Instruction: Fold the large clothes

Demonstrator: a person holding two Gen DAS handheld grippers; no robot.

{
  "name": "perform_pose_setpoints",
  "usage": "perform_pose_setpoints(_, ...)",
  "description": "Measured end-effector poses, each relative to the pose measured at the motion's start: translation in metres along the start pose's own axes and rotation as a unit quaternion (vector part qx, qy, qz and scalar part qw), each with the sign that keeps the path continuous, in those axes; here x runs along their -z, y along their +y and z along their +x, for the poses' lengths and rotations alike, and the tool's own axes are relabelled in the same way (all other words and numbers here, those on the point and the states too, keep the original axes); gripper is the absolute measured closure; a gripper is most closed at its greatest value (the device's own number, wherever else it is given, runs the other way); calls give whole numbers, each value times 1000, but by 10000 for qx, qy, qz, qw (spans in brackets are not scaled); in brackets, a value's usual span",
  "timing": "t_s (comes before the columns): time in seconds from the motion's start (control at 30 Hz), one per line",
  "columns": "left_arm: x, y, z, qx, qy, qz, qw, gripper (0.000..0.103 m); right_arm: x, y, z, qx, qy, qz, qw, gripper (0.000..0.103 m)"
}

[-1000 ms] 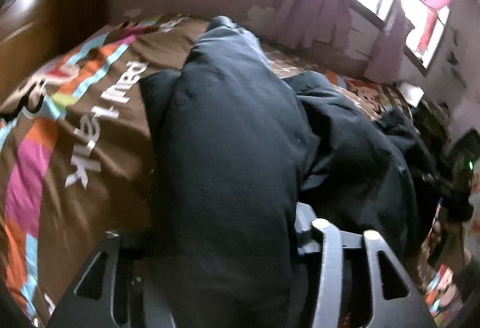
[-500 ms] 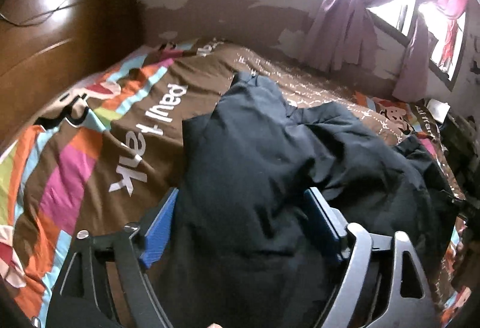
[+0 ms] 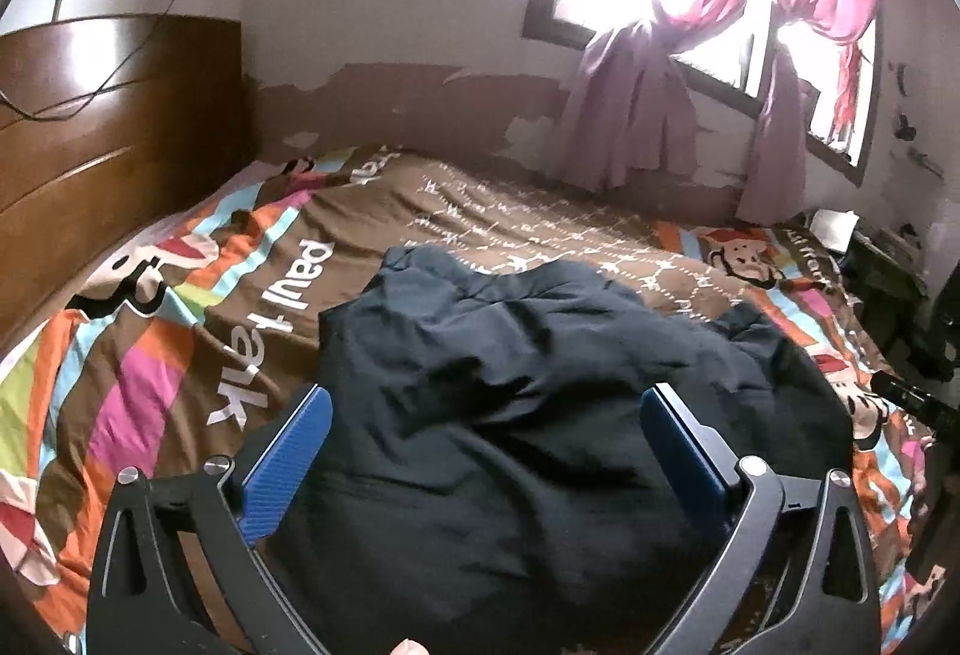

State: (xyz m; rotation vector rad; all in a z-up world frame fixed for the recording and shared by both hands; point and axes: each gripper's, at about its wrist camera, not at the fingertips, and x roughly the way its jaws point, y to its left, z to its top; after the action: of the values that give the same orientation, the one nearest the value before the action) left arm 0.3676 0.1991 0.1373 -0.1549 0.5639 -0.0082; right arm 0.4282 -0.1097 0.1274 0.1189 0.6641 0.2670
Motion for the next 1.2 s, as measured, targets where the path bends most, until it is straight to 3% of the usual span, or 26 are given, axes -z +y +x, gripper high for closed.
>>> perform_pose_setpoints(0.27, 6, -32, -35, 75, -289, 466, 9985, 2, 2, 31, -40, -145, -213, -361, 9990, 0)
perform_pose_setpoints(0.47, 8, -50, -63, 182, -428, 669, 9967, 2, 6, 47, -66, -396, -377, -230, 9982, 0)
perform_pose_setpoints(0.77, 4, -63, -104, 451, -547, 542, 9960, 2, 13, 69, -110, -555, -680, -287, 9957, 0)
perform_pose_setpoints(1.2, 14, -83, -171, 424, -1005, 530, 9926, 2, 42, 99, -183, -613, -1139, -608, 9897, 0)
